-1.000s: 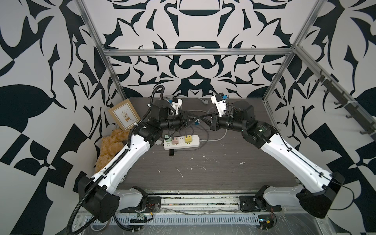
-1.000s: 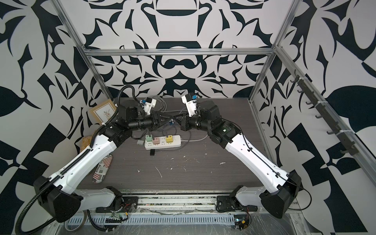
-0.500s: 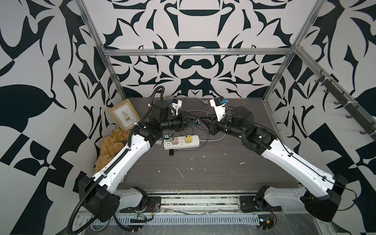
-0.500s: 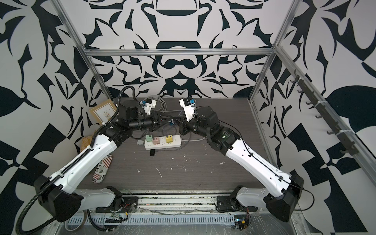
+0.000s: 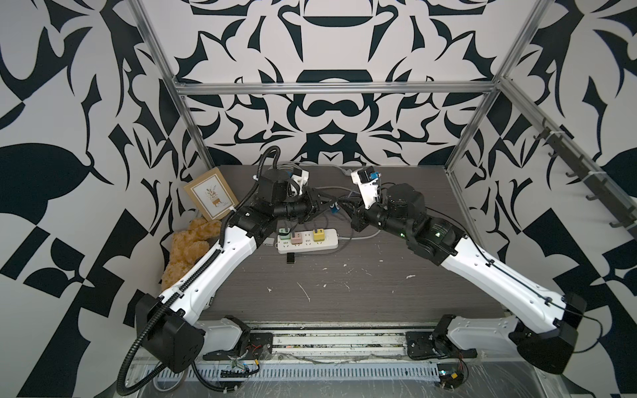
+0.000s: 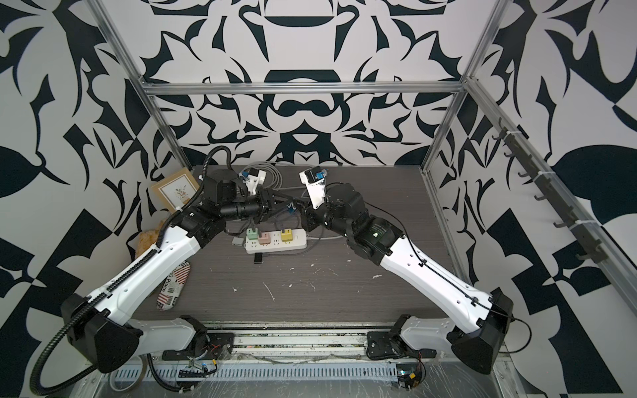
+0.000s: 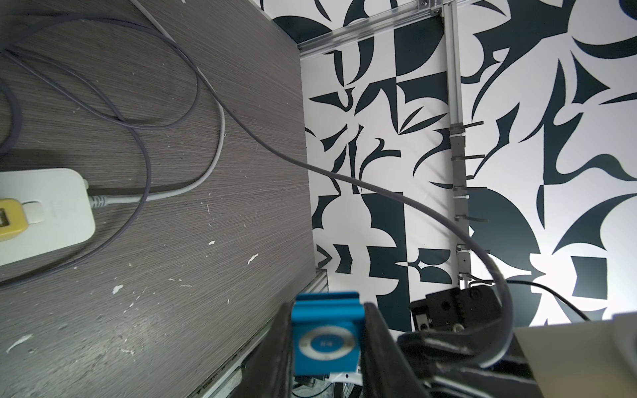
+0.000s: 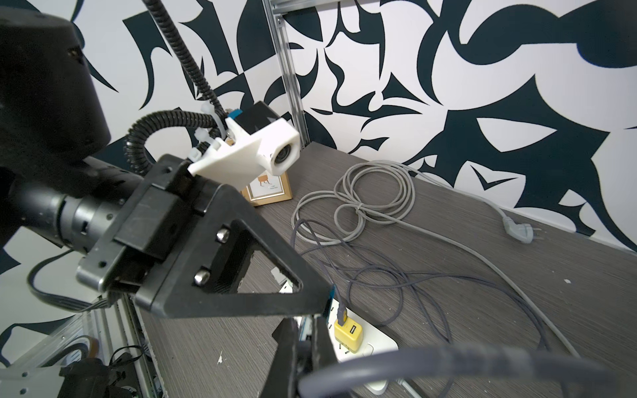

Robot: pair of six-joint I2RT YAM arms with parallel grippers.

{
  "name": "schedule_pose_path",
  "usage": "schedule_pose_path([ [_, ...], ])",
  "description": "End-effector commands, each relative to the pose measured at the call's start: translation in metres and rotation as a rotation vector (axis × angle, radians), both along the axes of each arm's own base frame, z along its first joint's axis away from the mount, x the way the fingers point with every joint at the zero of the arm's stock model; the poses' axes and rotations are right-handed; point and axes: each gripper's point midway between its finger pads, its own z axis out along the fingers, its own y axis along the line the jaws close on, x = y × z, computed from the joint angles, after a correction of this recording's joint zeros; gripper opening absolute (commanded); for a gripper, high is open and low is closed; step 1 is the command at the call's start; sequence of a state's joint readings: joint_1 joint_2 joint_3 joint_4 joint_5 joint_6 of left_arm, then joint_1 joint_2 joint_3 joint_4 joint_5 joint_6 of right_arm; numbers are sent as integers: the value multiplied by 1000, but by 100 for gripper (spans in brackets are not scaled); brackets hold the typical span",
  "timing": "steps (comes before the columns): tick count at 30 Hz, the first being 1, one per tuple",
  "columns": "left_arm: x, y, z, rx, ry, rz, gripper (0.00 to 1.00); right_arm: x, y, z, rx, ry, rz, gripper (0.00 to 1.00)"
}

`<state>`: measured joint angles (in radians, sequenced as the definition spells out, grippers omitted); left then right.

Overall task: Charge mp3
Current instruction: Insert the charging cable into the MP3 player.

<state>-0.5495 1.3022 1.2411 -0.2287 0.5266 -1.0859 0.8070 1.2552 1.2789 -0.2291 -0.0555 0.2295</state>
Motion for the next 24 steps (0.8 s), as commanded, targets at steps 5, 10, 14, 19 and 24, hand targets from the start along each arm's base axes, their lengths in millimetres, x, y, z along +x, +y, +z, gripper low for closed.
schedule_pose_path([
  [5, -28, -13, 102, -249, -244, -144, 0, -17, 5, -91, -148, 228, 76, 0],
  [10, -31, -14, 103, -269, -242, -161, 0, -11, 1, -88, -86, 263, 88, 0],
  [14, -32, -13, 102, -277, -249, -160, 0, -6, -7, -84, -47, 274, 75, 0],
  [19, -31, -13, 100, -281, -247, -153, 0, -3, -19, -82, -54, 273, 44, 0],
  [24, -25, -11, 93, -279, -233, -130, 0, -5, -31, -77, -84, 235, 17, 0],
])
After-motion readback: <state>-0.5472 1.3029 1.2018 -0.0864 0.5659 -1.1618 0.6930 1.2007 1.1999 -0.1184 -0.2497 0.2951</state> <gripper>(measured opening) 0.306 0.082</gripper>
